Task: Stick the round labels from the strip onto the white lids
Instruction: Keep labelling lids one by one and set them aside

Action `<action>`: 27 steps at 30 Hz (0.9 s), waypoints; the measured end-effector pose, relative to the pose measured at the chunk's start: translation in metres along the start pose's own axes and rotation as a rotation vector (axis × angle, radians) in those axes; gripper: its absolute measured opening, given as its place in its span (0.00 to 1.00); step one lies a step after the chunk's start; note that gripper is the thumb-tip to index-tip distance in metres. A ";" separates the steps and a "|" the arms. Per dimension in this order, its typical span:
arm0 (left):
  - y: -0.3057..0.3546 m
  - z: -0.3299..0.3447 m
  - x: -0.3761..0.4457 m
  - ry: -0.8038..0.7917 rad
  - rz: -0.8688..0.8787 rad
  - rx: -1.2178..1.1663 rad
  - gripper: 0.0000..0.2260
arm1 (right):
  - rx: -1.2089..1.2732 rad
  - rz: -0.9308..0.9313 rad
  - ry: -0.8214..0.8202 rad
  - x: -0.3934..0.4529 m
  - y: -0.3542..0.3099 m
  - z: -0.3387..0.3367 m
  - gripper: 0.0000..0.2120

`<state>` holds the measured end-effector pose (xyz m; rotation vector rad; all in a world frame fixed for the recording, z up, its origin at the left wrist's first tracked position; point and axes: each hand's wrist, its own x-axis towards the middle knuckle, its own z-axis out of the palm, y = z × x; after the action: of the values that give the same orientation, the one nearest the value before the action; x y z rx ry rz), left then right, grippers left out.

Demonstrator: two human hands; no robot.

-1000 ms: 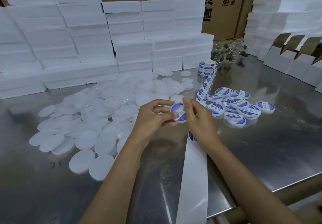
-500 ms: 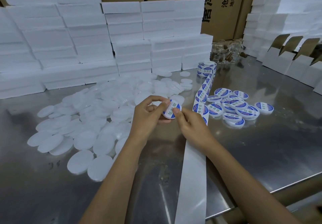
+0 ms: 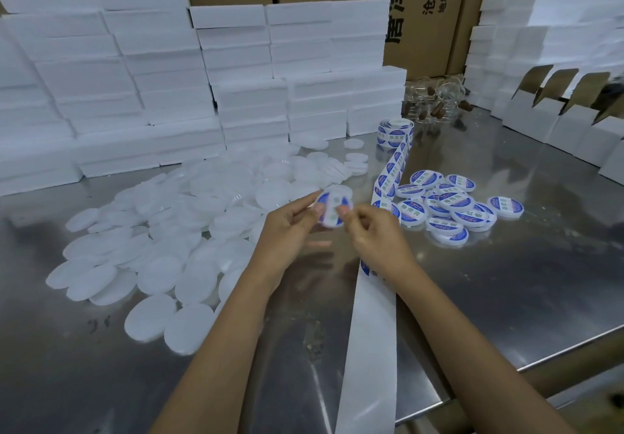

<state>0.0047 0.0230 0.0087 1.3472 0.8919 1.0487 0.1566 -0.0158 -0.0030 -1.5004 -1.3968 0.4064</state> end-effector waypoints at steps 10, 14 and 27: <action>0.001 0.005 0.001 0.021 -0.057 -0.001 0.09 | 0.618 0.678 0.512 0.030 0.029 -0.052 0.18; 0.005 0.007 0.002 0.034 -0.123 -0.015 0.09 | 0.800 0.711 0.493 0.032 0.035 -0.062 0.15; -0.006 0.010 0.004 0.087 -0.130 0.081 0.11 | -0.158 -0.098 0.250 0.043 0.014 -0.024 0.10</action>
<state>0.0157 0.0236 0.0033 1.2999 1.0822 0.9857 0.1953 0.0139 0.0120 -1.5427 -1.3192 0.0449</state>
